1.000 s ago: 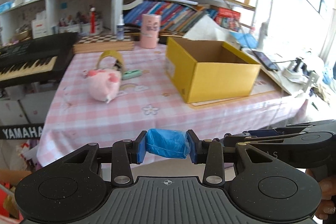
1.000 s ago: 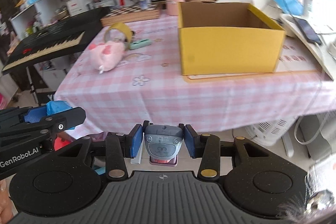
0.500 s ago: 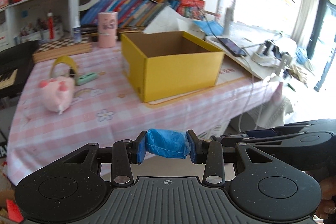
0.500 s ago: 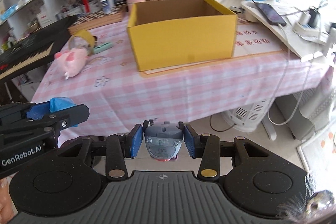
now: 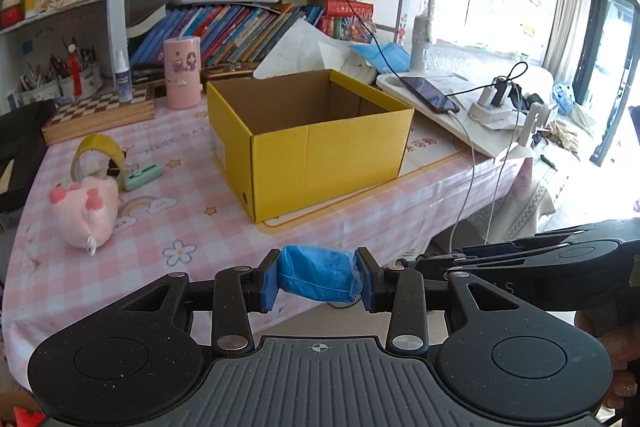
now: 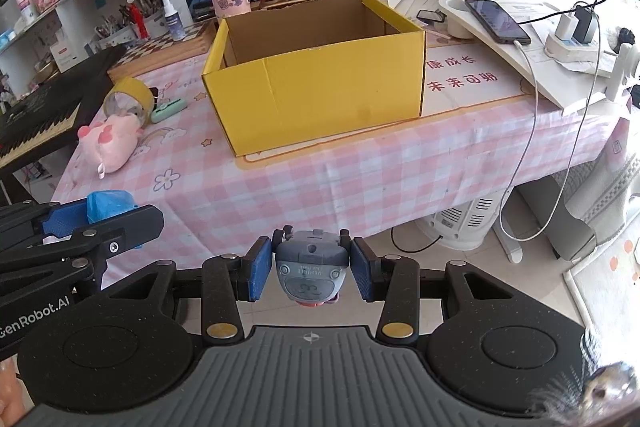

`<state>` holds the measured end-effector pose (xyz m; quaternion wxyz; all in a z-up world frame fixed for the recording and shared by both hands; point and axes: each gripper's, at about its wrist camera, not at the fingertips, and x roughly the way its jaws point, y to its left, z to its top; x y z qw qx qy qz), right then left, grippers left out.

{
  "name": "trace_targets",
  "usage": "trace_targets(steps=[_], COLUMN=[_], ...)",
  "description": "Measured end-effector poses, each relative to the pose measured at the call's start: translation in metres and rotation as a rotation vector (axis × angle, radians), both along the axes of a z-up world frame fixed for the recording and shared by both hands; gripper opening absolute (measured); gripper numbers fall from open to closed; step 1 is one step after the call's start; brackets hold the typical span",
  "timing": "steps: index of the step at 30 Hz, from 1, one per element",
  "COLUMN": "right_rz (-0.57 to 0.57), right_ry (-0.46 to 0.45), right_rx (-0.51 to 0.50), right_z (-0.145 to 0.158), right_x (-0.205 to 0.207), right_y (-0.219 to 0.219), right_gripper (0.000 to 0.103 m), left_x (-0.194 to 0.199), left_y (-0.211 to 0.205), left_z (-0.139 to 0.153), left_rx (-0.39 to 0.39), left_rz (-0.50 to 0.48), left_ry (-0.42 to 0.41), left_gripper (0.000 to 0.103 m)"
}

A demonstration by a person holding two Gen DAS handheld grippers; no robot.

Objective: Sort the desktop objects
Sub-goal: 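Lift the blue item and grey toy and carry both toward the yellow box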

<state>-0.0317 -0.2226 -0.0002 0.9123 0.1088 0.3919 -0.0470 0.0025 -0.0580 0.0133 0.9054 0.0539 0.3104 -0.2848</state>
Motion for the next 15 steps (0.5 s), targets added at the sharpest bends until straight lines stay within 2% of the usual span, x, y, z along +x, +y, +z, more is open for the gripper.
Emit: trace_targets(steps=[15], right_rz=[-0.01], right_ry=[0.004], right_rx=[0.001], right_z=[-0.003], right_x=[0.021], right_y=[-0.018], right_gripper=[0.04], left_x=[0.017], left_y=[-0.019], left_z=[-0.003], left_rx=[0.001], left_rz=[-0.019], left_ry=[0.004], left_gripper=[0.037])
